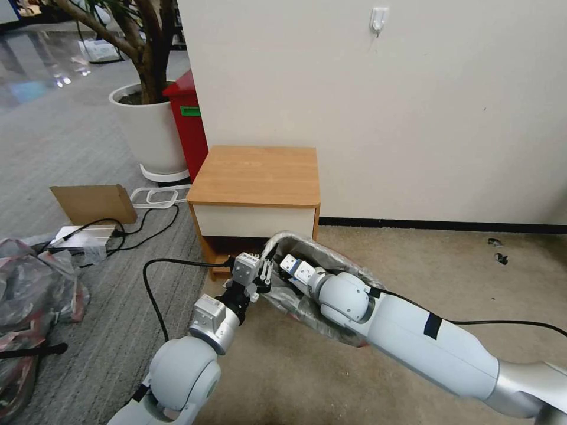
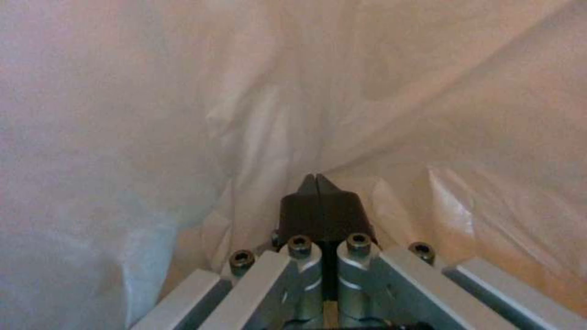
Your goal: Pick up the garbage bag from the table and place it over the trash can.
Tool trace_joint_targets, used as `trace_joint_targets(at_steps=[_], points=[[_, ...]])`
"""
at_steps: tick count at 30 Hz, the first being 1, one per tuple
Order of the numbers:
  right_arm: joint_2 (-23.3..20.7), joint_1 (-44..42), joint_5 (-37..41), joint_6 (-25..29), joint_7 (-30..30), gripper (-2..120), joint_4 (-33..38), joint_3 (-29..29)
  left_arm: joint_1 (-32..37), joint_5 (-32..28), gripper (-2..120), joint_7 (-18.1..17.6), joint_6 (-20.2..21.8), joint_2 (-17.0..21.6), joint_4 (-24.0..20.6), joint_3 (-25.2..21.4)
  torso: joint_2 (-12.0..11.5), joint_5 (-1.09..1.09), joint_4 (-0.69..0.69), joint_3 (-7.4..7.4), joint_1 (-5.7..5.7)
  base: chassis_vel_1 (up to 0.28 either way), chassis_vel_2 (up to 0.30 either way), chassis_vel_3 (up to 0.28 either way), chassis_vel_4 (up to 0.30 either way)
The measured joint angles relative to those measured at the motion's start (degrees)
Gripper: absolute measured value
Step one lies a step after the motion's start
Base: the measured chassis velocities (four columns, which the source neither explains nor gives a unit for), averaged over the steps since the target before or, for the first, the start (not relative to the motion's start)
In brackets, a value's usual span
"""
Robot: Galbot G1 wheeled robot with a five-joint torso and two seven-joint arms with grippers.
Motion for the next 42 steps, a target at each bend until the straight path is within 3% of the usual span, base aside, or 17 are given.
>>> trace_joint_targets(at_steps=[20, 24, 33, 38, 42], points=[[-2.9, -1.1, 4.8, 0.1, -0.1, 0, 6.4, 0.9, -0.9, -1.1, 7, -1.0, -0.2, -1.0, 4.9, -1.3, 0.0, 0.0, 0.0, 0.0, 0.0, 0.0, 0.0, 0.0, 0.0], [-4.7, -2.4, 7.1, 0.5, -0.2, 0, 8.9, 1.8, -0.9, -4.3, 7, -3.3, 0.4, -1.3, 5.8, -1.5, 0.0, 0.0, 0.0, 0.0, 0.0, 0.0, 0.0, 0.0, 0.0], [-9.4, -9.8, 12.1, 5.8, -0.2, 0, 17.5, 10.8, -0.2, -15.3, 7, -12.8, 2.7, -3.0, 6.4, -1.2, 0.0, 0.0, 0.0, 0.0, 0.0, 0.0, 0.0, 0.0, 0.0], [-12.2, -16.2, 15.3, 9.7, -0.2, 0, 23.4, 18.9, 0.3, -20.4, 7, -16.8, 3.6, -3.7, 6.5, -1.4, 0.0, 0.01, -0.01, 0.0, 0.0, 0.0, 0.0, 0.0, 0.0], [-13.2, -24.1, 18.6, 17.2, 2.1, 0, 28.1, 27.6, 1.4, -26.6, 7, -20.4, 4.4, -4.6, 6.6, -1.4, 0.0, -0.01, 0.0, -0.01, 0.0, 0.0, 0.0, 0.0, 0.0]])
